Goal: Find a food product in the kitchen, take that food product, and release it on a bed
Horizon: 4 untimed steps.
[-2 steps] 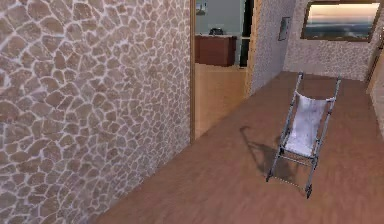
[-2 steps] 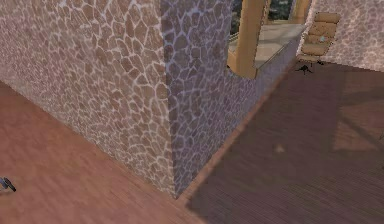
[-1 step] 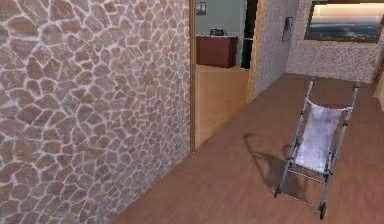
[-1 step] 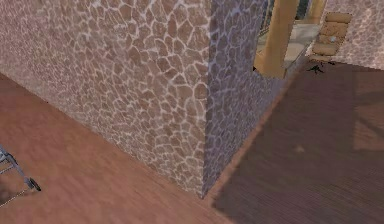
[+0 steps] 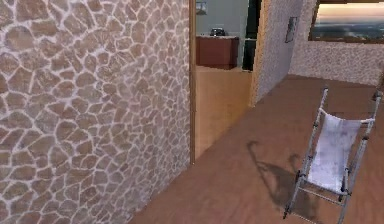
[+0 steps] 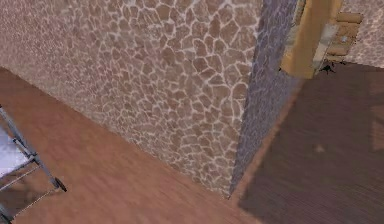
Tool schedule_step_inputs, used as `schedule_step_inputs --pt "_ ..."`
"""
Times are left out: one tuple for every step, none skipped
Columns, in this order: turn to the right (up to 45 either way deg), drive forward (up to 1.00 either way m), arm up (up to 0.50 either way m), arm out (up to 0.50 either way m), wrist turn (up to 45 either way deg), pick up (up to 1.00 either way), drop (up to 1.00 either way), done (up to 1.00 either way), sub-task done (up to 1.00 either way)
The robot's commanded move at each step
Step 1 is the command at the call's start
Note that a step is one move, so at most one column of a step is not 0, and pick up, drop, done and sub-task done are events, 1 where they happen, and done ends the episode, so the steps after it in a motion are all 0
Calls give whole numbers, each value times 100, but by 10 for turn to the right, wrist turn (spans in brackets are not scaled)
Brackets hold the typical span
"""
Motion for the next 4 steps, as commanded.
schedule_step_inputs --pt "90 0 0 0 0 0 0 0 0" --pt "0 100 0 0 0 0 0 0 0" --pt "30 0 0 0 0 0 0 0 0" --pt "120 0 0 0 0 0 0 0 0"
